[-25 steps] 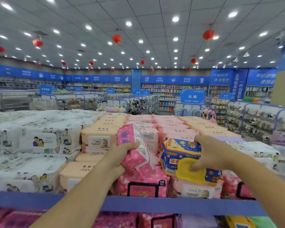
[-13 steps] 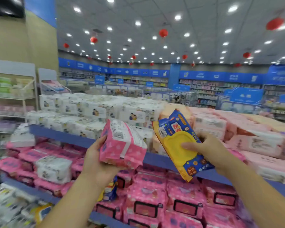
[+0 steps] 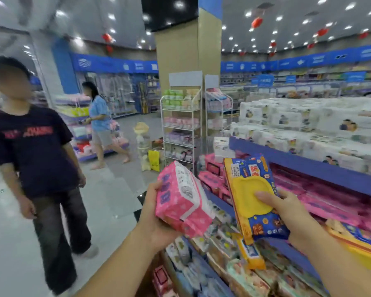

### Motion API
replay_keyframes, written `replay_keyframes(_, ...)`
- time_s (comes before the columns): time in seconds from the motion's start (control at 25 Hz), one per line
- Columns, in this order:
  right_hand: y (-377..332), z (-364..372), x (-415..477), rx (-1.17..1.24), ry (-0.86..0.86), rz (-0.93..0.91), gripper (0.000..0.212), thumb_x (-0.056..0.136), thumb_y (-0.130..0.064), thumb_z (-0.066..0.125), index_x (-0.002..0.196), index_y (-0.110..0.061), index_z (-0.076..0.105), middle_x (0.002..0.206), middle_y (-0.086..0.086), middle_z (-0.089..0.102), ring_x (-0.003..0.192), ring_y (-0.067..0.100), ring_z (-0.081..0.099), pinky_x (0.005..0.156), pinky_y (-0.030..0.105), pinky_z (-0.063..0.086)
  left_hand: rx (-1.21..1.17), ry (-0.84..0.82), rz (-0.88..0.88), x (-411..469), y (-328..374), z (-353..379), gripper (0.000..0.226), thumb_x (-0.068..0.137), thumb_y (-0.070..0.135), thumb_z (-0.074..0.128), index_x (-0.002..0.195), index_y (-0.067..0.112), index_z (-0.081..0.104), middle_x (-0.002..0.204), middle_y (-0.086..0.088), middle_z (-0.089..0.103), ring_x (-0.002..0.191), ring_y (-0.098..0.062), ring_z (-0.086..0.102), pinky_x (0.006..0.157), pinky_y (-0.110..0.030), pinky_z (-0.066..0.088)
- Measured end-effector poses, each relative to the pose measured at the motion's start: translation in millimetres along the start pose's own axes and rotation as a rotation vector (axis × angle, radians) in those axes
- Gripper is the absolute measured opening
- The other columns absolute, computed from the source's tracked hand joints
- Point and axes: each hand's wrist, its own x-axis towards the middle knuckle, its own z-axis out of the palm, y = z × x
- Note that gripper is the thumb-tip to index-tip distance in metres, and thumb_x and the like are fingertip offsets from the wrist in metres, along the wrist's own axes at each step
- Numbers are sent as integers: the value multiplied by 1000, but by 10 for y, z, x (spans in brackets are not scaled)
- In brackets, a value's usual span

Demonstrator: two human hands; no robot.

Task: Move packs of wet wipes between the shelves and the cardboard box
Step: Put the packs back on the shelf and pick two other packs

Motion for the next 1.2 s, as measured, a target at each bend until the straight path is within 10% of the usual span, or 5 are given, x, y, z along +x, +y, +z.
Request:
replay_keyframes(0.2,625,1452,1095,100,-162,83,108,22,-50,100,114,-6,64,99,21,77,82,46,74,78,62,58,-22,128,149,454,926,-1038,49,90,43,52,111,8,79,121,-17,73,97,-34,73,92,-49,50)
replay_keyframes(0.4,896,2358,1775,130,-180,108,76,57,-37,93,121,-8,64,103,16,78,85,41,76,72,46,61,-105,173,142,1211,1552,-1926,67,96,59,46,79,5,82,80,-16,76,65,-32,75,55,-44,62)
replay_keyframes(0.72,2494,3027,2402,149,259,282,70,59,-26,93,120,-11,61,103,14,78,87,40,76,77,52,62,405,99,-344,3371,1815,-3509,45,97,48,56,114,11,76,106,-16,77,91,-34,76,83,-47,59)
replay_keyframes(0.92,3826,3308,2127,129,491,556,75,53,-23,95,116,-7,59,96,15,79,80,37,76,69,48,63,734,21,-584,4181,1196,-4520,26,91,21,70,112,5,69,94,-15,79,74,-26,77,58,-32,60)
replay_keyframes(1.2,6031,3257,1866,-108,472,952,99,13,-60,95,88,-6,61,78,6,78,73,21,76,72,39,61,787,291,-737,4842,-584,-6037,46,66,13,91,107,3,72,89,-13,80,87,-30,75,75,-39,60)
